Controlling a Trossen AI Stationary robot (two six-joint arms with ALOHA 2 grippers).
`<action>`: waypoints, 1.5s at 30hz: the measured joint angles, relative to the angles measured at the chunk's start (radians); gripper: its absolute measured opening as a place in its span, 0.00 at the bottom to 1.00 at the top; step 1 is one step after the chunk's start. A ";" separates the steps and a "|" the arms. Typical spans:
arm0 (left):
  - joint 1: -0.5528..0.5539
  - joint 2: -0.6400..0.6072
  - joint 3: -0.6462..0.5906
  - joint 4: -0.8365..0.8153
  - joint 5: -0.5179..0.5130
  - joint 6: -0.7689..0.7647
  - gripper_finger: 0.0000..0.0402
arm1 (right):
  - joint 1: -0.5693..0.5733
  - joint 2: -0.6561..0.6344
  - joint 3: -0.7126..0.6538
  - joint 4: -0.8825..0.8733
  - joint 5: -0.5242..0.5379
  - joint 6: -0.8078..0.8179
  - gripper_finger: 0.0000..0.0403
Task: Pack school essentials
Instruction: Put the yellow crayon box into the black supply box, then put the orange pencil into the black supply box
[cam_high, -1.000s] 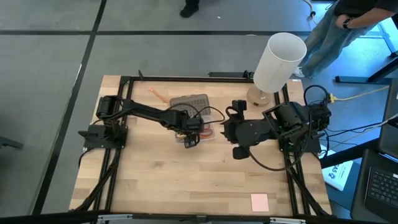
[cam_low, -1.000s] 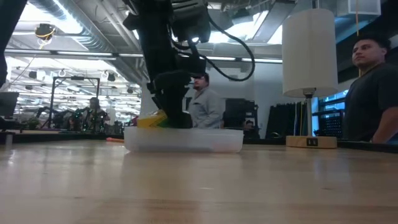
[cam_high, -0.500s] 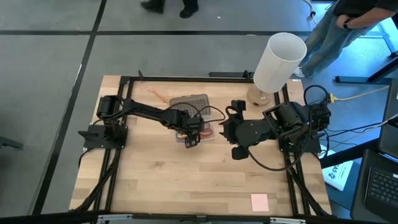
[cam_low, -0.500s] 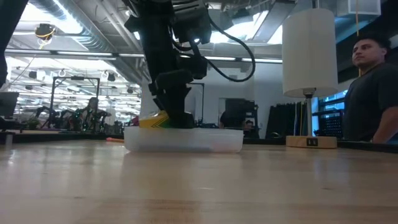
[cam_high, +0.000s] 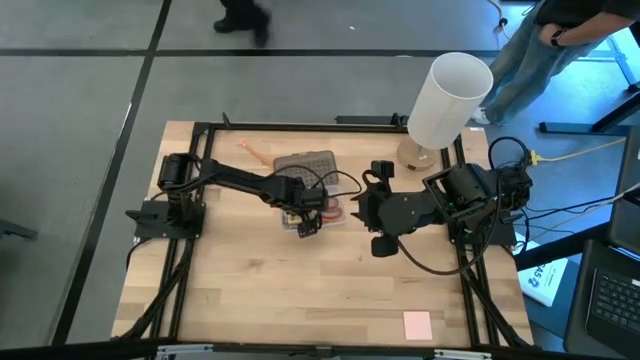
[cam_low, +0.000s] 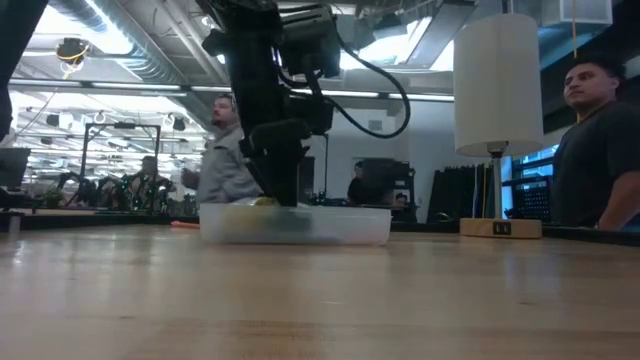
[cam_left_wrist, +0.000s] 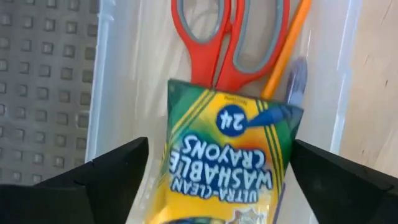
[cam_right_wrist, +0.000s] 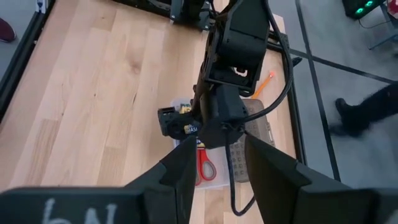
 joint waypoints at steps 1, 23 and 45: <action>0.001 0.000 0.000 -0.002 -0.004 0.000 0.96 | 0.000 0.000 0.000 0.000 0.000 0.000 0.34; 0.175 -0.353 0.001 -0.381 -0.150 -0.044 0.90 | 0.000 0.000 0.000 0.008 0.000 0.000 0.34; 0.597 -0.311 0.001 -0.448 -0.043 0.502 0.88 | 0.000 0.000 0.000 0.017 0.000 -0.004 0.34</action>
